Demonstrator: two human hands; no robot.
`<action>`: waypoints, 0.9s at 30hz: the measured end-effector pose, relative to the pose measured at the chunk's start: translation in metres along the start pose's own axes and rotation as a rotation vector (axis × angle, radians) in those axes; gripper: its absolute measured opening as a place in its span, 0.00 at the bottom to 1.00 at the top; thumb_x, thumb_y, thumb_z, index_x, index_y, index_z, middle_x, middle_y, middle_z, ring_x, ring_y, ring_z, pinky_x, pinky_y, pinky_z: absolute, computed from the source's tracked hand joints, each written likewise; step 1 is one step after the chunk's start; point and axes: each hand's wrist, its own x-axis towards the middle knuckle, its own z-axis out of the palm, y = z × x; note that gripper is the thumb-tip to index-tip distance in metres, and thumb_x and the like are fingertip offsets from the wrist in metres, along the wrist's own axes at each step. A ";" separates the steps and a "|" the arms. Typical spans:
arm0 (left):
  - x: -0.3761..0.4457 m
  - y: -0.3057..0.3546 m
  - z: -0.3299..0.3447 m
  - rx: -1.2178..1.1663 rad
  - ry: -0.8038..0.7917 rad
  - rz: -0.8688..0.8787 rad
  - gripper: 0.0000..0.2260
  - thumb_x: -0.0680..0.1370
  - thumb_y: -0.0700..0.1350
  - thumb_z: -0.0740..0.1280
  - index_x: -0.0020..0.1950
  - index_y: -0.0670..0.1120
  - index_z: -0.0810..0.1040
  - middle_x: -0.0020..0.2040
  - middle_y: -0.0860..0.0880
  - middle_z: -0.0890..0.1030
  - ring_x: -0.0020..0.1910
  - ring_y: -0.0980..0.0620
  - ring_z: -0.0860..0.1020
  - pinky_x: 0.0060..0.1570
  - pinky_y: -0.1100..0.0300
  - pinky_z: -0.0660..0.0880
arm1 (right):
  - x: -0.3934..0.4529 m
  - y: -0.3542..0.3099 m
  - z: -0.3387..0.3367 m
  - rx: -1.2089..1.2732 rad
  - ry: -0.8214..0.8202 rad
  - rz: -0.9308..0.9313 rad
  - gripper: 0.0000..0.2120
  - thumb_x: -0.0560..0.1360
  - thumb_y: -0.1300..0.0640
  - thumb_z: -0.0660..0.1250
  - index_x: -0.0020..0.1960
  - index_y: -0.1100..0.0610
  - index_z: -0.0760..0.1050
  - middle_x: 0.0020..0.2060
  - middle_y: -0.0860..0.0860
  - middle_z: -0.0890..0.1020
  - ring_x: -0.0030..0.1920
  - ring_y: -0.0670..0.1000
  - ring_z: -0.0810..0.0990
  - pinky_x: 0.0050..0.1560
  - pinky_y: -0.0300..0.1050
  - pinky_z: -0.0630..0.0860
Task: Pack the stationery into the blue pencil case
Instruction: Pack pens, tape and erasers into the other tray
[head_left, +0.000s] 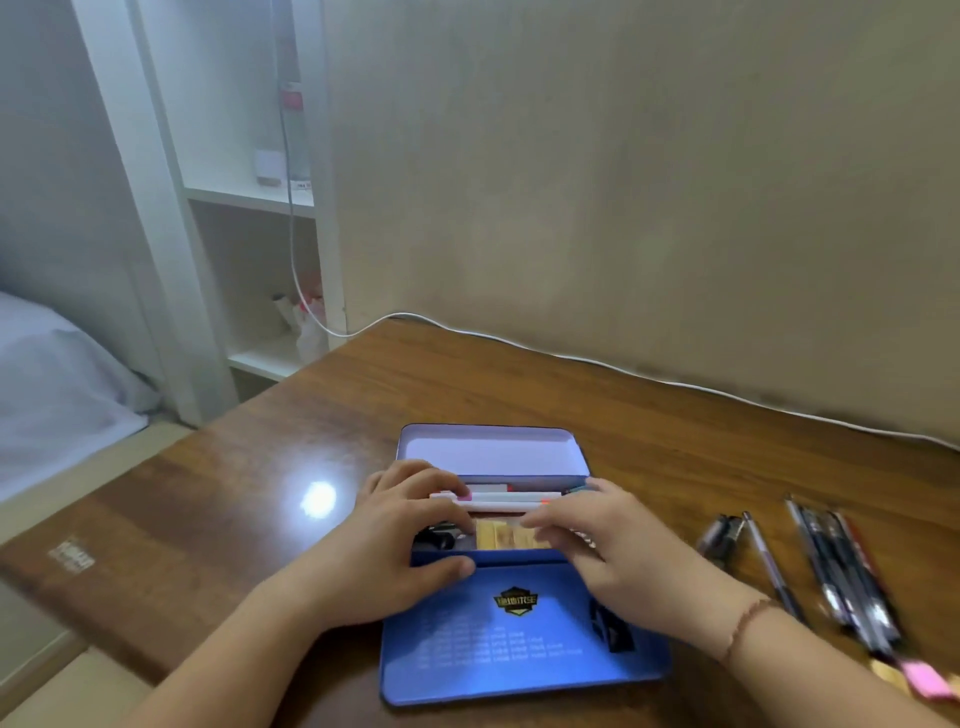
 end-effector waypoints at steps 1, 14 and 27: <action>-0.003 0.003 -0.003 0.009 0.001 0.016 0.12 0.73 0.62 0.69 0.54 0.60 0.80 0.62 0.64 0.73 0.68 0.61 0.63 0.69 0.50 0.63 | -0.010 0.007 -0.007 0.031 0.038 0.013 0.13 0.77 0.59 0.64 0.57 0.46 0.81 0.48 0.38 0.83 0.51 0.37 0.76 0.58 0.36 0.70; -0.023 0.053 -0.002 0.061 -0.334 0.402 0.06 0.80 0.58 0.65 0.51 0.60 0.80 0.59 0.64 0.77 0.57 0.64 0.75 0.56 0.64 0.72 | -0.099 0.081 -0.055 -0.296 -0.062 0.290 0.12 0.77 0.46 0.65 0.60 0.37 0.75 0.58 0.31 0.74 0.61 0.33 0.67 0.69 0.40 0.67; 0.019 0.097 0.034 -0.050 -0.498 0.468 0.08 0.79 0.60 0.66 0.52 0.59 0.80 0.60 0.66 0.76 0.58 0.63 0.74 0.59 0.61 0.70 | -0.136 0.090 -0.086 -0.299 -0.192 0.284 0.19 0.72 0.55 0.72 0.46 0.32 0.69 0.54 0.33 0.72 0.60 0.37 0.70 0.65 0.43 0.71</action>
